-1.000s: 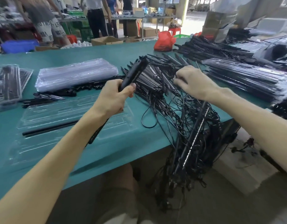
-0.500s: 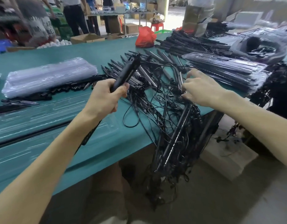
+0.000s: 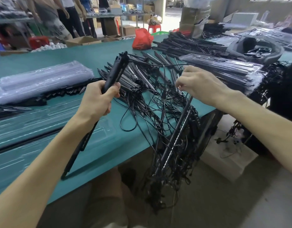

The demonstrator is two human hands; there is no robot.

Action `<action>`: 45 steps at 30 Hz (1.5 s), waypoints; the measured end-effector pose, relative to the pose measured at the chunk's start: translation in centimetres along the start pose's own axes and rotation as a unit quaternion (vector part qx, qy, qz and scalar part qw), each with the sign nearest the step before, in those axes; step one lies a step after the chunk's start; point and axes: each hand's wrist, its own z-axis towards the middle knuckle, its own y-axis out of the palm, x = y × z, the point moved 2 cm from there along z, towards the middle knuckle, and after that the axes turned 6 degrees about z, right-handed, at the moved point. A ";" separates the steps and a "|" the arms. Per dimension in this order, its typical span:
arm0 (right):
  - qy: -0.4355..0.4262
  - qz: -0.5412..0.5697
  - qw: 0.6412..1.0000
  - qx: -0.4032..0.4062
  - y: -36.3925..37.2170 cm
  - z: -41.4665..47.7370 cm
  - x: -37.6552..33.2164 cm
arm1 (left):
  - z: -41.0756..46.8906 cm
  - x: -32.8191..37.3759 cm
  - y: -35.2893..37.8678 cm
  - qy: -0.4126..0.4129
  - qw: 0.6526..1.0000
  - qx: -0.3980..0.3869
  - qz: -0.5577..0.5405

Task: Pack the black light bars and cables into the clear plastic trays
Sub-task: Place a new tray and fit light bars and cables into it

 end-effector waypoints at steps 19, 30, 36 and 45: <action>0.283 0.231 0.931 0.015 5.9 -4.2 0.5 | 1.0 -1.6 -3.0 -0.057 0.992 0.078 -0.081; 0.352 0.232 0.892 0.163 4.2 -3.4 0.9 | 0.7 -0.9 -2.9 -0.057 0.991 0.070 -0.096; 0.348 0.223 0.900 0.141 4.7 -2.6 0.3 | 0.5 -0.1 -3.4 -0.033 0.989 0.076 -0.120; 0.348 0.200 0.914 0.064 5.7 -3.1 -0.1 | 0.8 1.9 -5.0 -0.001 0.969 0.103 -0.224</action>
